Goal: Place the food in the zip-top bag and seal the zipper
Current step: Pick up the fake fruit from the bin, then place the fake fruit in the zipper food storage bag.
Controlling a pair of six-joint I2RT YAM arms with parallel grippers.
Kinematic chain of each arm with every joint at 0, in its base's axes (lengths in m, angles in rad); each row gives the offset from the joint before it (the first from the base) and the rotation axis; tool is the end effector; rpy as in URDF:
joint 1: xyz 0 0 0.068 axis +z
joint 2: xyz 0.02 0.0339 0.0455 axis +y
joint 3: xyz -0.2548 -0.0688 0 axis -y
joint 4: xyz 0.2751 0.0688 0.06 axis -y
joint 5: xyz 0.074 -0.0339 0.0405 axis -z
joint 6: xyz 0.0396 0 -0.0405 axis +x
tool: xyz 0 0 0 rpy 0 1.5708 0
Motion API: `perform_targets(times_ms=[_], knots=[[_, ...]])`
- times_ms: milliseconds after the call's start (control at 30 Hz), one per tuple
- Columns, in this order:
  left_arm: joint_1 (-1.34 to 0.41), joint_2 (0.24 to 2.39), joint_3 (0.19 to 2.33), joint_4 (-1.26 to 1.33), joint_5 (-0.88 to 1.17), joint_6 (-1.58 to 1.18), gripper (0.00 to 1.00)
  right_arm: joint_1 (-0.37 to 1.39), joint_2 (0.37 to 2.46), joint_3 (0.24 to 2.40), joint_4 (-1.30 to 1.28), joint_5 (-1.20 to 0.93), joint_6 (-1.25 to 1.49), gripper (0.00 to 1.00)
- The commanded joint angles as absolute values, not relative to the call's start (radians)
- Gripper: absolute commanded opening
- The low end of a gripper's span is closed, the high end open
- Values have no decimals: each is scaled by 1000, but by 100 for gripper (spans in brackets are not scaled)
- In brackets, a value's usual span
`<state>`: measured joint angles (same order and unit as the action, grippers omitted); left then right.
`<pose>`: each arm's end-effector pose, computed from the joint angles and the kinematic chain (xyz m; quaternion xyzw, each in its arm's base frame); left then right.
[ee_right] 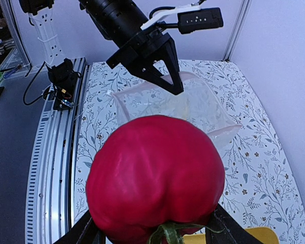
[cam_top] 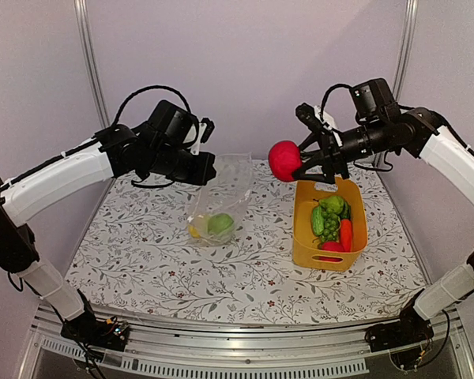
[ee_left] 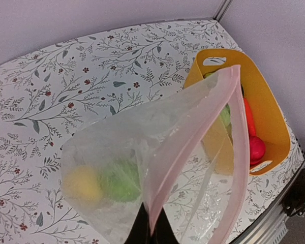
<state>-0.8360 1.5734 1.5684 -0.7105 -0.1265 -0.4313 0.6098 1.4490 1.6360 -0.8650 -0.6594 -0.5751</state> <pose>0.2595 -0.2798 0.3526 0.1568 0.8949 -0.1987 0.3676 0.2568 0.2090 0.4105 -0.5925 0.6299 0.2991 0.4033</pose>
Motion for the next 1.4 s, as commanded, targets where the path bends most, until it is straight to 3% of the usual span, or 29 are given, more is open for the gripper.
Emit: perform_targets(times_ms=[0,767,900,1233,1367], knots=[[-852,1595,1597,-676,-114,-443,0,661,1506,1708,-819,-682,-510,51],[-874,1600,1597,-662,-108,-458,0,707,1781,1855,-718,-554,-334,60],[-874,1593,1591,-658,-115,-459,0,718,1810,1853,-733,-491,-352,66],[-874,1588,1572,-641,-114,-460,0,731,1844,1873,-724,-377,-318,90],[-873,1580,1564,-647,-130,-453,0,732,1809,1871,-756,-432,-354,88]])
